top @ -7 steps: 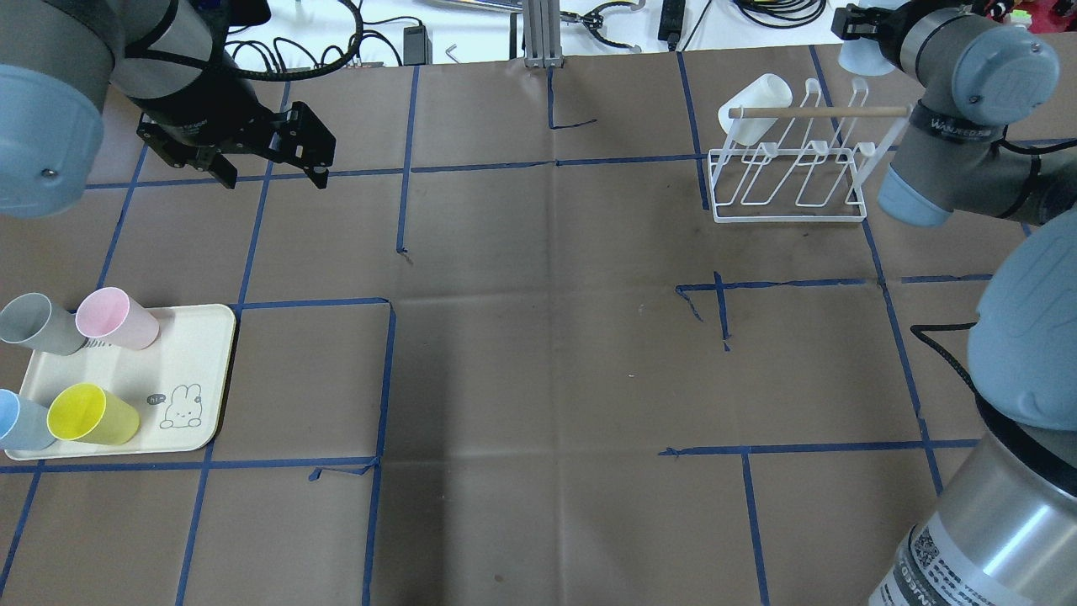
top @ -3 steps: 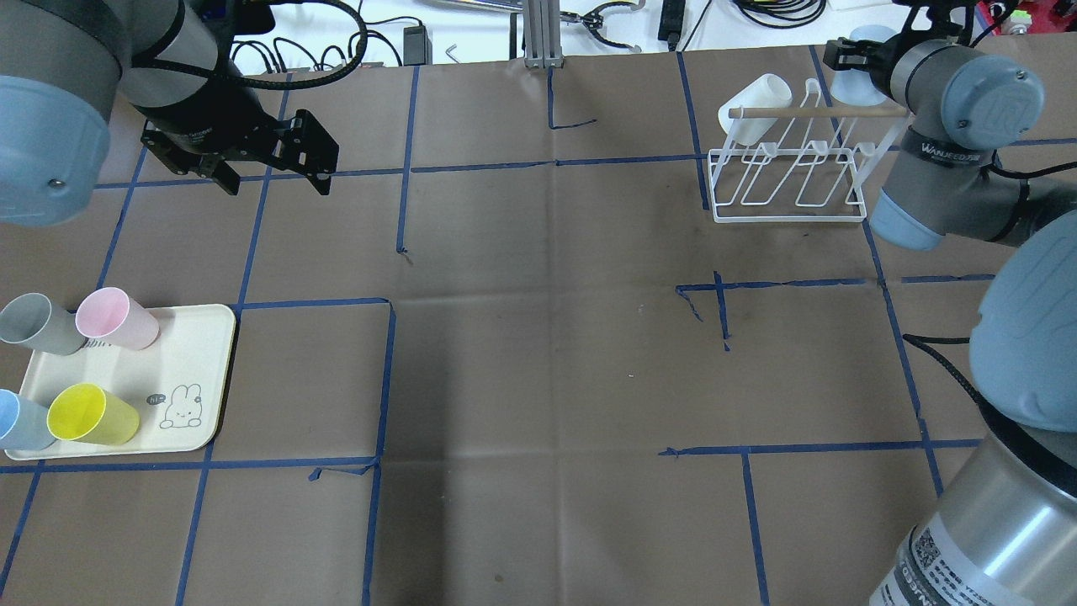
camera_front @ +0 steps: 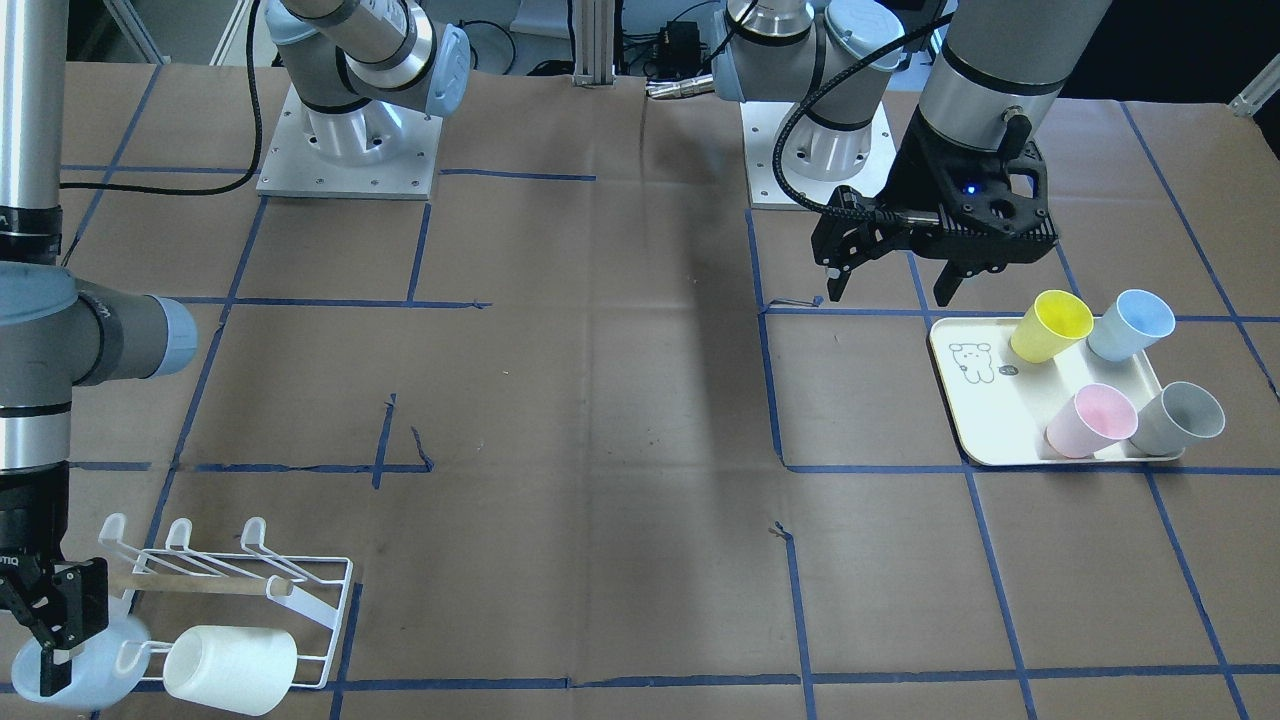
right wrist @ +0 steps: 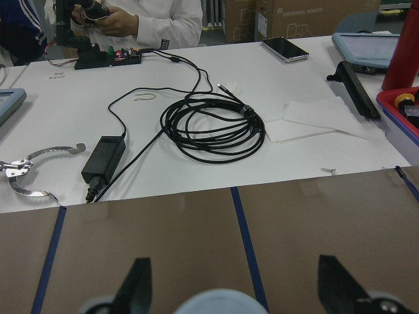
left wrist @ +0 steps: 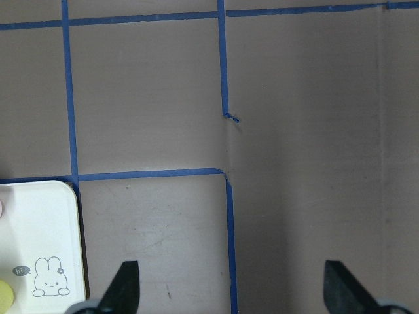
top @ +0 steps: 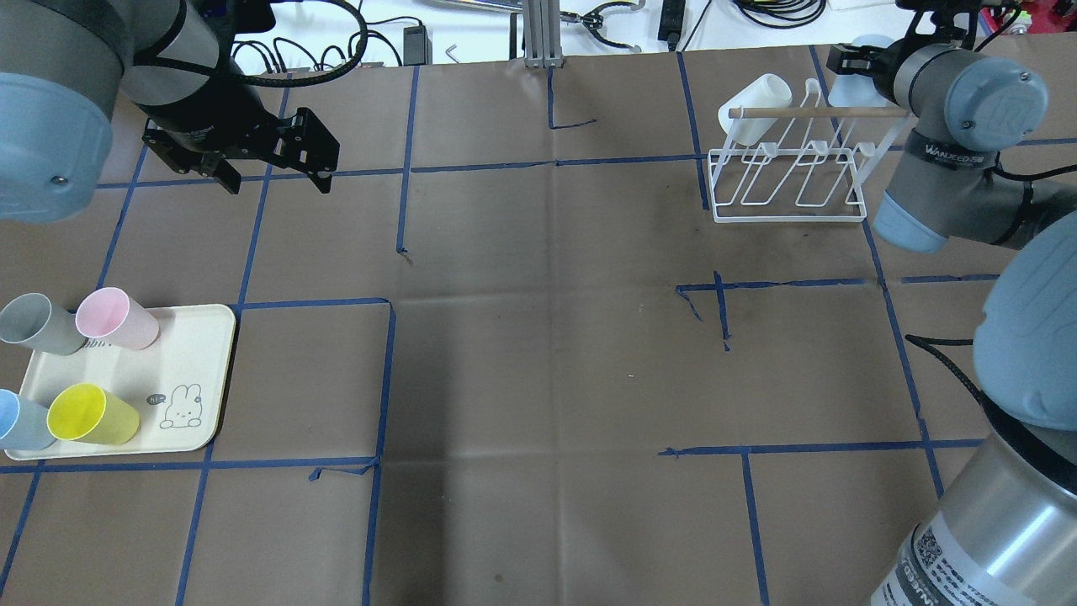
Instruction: Transfer IKEA cup to right arm and place on rack
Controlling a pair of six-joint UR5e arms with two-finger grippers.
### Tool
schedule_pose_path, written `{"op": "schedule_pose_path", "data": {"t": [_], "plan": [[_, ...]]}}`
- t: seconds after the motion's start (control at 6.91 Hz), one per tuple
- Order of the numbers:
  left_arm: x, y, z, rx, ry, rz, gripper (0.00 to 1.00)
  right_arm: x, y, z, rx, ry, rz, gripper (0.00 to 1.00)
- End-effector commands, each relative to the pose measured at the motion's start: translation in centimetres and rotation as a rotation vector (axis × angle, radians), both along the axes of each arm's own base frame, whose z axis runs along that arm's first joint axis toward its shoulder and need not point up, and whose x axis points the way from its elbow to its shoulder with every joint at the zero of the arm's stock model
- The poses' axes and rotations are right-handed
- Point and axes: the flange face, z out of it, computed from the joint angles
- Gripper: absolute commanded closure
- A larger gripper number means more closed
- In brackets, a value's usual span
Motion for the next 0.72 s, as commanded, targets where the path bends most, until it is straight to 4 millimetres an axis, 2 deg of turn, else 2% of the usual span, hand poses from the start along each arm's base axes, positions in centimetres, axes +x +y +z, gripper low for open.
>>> {"op": "schedule_pose_path", "data": {"t": [0.0,0.14,0.58], "plan": [[0.0,0.1,0.0,0.0,0.0,0.0,0.01,0.0,0.1,0.6,-0.01,0.008,0.004,0.0],[0.0,0.3,0.2,-0.005,-0.002,-0.001,0.0,0.1,-0.1,1.5,-0.025,0.005,0.003,0.0],[0.1,0.2,0.1,-0.002,-0.002,0.001,0.0,1.2,1.4,7.2,0.014,-0.007,0.012,0.0]]}}
